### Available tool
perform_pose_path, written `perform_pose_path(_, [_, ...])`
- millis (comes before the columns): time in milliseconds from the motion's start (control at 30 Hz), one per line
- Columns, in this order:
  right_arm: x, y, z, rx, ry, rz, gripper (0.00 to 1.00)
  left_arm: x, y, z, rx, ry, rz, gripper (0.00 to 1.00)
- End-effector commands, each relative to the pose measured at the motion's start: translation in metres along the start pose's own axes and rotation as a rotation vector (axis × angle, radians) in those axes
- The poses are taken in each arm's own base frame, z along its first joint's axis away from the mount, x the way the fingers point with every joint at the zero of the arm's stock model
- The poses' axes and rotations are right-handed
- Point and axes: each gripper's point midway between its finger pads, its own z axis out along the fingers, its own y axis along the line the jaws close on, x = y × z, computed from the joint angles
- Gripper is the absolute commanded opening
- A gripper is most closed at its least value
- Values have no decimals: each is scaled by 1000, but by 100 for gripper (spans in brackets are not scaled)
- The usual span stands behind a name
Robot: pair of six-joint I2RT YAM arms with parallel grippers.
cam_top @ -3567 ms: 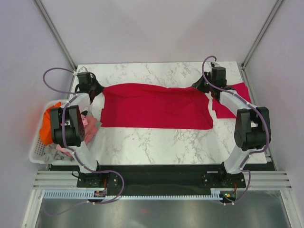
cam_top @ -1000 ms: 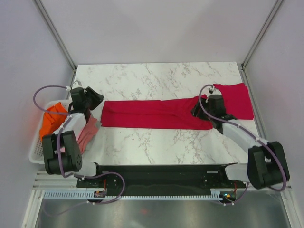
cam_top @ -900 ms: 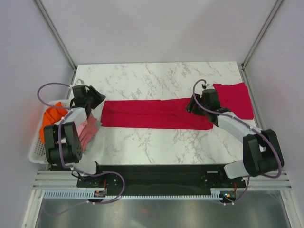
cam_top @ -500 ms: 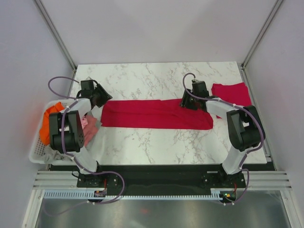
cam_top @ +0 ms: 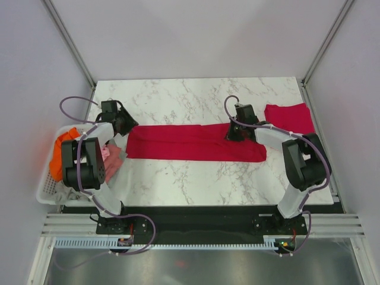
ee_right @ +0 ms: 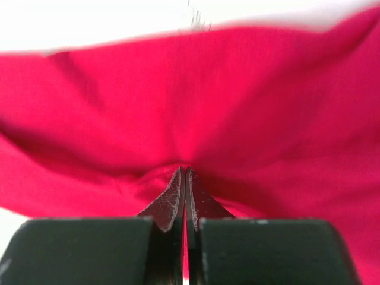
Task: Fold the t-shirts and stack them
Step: Fold the tshirt
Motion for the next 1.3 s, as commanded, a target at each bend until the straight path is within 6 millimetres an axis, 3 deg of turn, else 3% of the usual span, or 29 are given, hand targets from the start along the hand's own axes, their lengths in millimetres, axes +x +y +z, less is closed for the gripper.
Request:
perform_pose_path(0, [3, 28, -38, -92, -34, -26, 0, -14, -3, -12, 0, -51, 38, 53])
perform_pose_path(167, [42, 53, -64, -168, 3, -23, 0, -14, -4, -16, 4, -57, 44, 53])
perform_pose_path(200, [60, 51, -64, -172, 35, -20, 21, -13, -3, -17, 4, -55, 43, 53])
perform_pose_path(233, [72, 58, -67, -194, 57, -29, 30, -15, -4, -18, 7, -59, 45, 53])
perform_pose_path(300, [85, 62, -74, -222, 69, -23, 45, -14, -5, -18, 10, -58, 47, 52])
perform_pose_path(367, [90, 62, -81, -229, 73, -23, 47, -14, -6, -20, 14, -59, 49, 52])
perform_pose_path(467, [66, 58, -99, -187, -30, -43, 52, -14, -15, -24, 37, -72, 68, 52])
perform_pose_path(633, [35, 41, -100, -70, -104, -80, 56, -14, -36, -35, 64, -113, 146, 53])
perform_pose_path(800, [5, 13, -84, 60, -155, -48, 54, -8, -54, -33, 88, -108, 200, 56])
perform_pose_path(933, [-30, -24, -72, 150, -189, 31, 54, -2, -52, -24, 77, -71, 194, 56])
perform_pose_path(1267, [-76, -66, -19, 379, -186, 131, 55, -2, -43, -24, 15, -70, 202, 56])
